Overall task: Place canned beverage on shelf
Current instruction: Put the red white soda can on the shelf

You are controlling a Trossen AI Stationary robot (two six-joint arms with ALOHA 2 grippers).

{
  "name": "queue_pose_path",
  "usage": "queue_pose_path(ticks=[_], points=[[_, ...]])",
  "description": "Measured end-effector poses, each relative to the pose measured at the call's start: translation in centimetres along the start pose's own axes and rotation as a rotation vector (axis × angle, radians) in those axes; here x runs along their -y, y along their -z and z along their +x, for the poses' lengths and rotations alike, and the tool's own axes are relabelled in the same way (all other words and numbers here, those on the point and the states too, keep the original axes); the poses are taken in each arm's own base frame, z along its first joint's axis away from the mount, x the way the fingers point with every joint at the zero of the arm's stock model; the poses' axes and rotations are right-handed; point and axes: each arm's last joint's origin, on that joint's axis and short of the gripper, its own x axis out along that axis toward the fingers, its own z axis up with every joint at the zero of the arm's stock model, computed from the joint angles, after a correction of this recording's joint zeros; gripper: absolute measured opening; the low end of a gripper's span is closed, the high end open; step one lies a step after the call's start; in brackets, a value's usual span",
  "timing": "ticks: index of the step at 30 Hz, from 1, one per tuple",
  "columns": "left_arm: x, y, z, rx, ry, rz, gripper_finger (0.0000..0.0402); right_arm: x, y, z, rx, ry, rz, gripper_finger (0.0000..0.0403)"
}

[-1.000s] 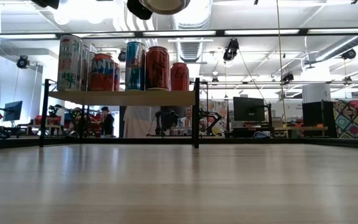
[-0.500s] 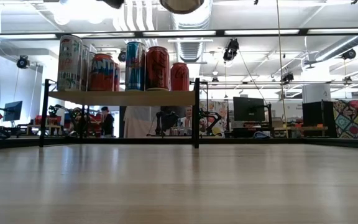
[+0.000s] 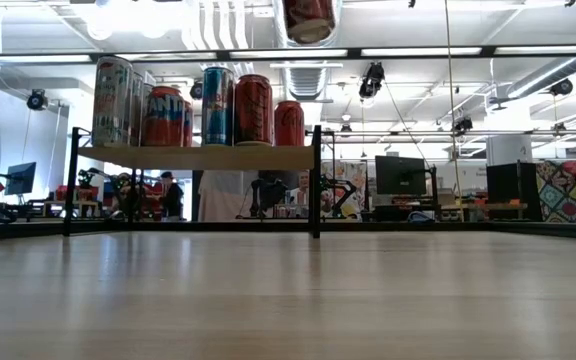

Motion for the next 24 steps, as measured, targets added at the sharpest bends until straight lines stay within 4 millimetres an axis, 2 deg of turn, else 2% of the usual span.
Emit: queue_pose_path(ticks=[5,11,15,20,24], points=[[-1.2,-0.4,-1.5,0.0,-0.07,0.077,0.0346,4.2,-0.7,1.2,0.015,0.071,-0.028,0.0297],[-2.5,-0.9,-3.1,0.017,-0.125,0.138,0.0346,10.6,-0.3,2.8,0.066,0.065,0.026,0.0297],[-3.5,-0.9,-4.1,-0.008,-0.226,0.173,0.0346,13.8,0.5,4.0,0.095,0.084,0.039,0.0297],[-4.2,-0.9,-5.1,-0.017,-0.273,0.156,0.0346,16.1,1.6,5.3,0.115,0.037,0.044,0.0297],[-4.4,-0.8,-5.5,-0.017,-0.272,0.128,0.0346,16.4,2.2,5.9,0.117,0.01,0.037,0.0297]])
